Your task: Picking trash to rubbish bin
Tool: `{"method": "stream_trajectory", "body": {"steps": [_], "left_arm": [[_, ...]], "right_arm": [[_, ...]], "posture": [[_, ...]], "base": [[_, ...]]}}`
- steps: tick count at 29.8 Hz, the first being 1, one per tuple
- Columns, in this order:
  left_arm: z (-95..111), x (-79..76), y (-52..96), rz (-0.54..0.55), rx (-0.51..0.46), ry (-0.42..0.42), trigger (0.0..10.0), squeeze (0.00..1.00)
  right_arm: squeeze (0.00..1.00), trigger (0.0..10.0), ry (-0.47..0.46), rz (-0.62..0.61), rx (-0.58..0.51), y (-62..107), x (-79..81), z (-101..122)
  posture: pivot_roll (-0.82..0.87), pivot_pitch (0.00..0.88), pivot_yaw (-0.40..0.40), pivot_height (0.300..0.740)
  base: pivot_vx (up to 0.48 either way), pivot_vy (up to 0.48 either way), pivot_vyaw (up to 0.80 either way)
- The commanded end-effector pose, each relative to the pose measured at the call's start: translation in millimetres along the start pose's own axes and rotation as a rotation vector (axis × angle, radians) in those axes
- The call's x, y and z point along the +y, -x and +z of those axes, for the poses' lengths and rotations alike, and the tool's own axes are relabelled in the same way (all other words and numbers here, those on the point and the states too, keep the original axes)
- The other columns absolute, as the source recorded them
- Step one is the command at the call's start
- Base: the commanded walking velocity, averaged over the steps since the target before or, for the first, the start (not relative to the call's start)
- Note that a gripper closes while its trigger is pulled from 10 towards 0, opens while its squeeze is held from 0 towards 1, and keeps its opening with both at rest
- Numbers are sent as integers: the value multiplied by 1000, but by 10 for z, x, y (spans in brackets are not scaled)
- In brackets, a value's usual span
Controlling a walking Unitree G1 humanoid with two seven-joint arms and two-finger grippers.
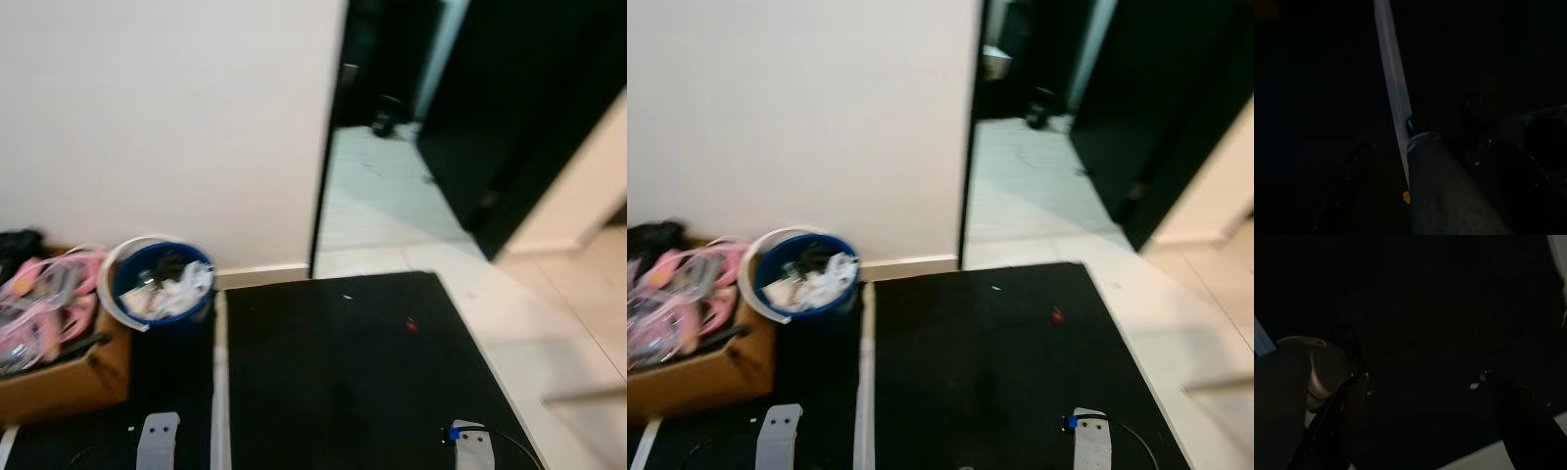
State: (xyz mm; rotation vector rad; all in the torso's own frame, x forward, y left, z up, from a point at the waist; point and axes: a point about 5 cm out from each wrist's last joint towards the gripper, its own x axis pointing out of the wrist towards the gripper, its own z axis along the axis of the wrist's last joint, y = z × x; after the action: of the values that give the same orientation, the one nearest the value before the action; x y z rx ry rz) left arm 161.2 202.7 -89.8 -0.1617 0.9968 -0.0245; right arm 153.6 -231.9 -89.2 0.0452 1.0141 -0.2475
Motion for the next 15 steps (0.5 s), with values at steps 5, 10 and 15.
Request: {"method": "stream_trajectory", "body": {"steps": [5, 10, 15], "left_arm": [[-107, 5, 17, 2, 40, -6, 10000, 0], [-125, 5, 20, 2, 46, -10, 10000, 0], [-133, 7, 22, 3, 49, -14, 10000, 0]], "right_arm": [[0, 10000, 3, 2, 17, 1, 23, -28], [0, 10000, 4, 0, 24, 4, 18, -48], [0, 10000, 6, -4, 36, 11, -4, -86]], "posture": [[-16, 81, 9, 740], [-16, 81, 9, 740], [-16, 81, 9, 740]], "base": [[0, 0, -800], [0, 0, -800], [0, 0, -800]]}}
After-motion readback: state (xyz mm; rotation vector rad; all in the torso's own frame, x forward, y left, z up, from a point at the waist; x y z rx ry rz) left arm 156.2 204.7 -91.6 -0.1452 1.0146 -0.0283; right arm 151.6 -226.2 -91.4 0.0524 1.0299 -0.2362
